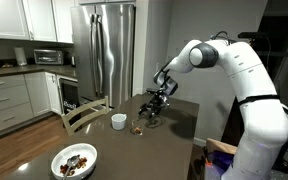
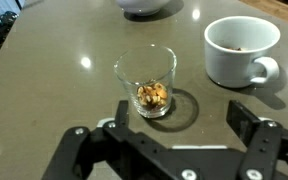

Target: Pick up the glass cup and pour some of its contents in the bowl

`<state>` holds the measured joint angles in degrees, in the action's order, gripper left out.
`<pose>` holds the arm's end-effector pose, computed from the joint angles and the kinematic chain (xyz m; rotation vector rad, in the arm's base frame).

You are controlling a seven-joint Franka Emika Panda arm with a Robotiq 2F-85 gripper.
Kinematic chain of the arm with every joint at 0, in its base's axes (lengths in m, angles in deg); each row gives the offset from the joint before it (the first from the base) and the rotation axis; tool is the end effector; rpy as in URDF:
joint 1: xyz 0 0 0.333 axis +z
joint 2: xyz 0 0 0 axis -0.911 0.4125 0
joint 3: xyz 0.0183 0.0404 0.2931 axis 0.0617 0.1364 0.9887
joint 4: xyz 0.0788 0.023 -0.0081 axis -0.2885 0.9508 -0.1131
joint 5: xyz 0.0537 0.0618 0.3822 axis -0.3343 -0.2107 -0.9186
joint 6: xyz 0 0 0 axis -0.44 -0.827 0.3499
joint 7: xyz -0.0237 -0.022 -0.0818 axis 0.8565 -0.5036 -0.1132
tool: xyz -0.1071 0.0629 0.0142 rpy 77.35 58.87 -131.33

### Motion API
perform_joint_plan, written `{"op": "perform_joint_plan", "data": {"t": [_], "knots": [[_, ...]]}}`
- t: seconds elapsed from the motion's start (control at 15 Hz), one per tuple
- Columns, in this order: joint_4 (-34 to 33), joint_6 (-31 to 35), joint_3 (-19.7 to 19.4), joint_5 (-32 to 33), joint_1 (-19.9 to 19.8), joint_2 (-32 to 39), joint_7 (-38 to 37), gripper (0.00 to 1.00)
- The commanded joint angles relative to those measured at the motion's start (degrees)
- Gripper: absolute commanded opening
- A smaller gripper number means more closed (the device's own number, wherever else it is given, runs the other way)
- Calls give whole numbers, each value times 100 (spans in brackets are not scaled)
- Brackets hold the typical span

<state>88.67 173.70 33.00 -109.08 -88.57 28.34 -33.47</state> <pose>0.4977 -0.2531 0.1606 -1.1569 1.7853 0.9851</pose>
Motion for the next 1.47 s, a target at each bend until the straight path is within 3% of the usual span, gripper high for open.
{"op": "perform_joint_plan", "data": {"t": [0.0, 0.6, 1.4], "knots": [[105, -351, 32, -438, -169, 12, 472, 100], [76, -1714, -59, -942, -383, 373, 918, 100], [81, -1781, 14, -984, -7, 812, 1070, 100]]}}
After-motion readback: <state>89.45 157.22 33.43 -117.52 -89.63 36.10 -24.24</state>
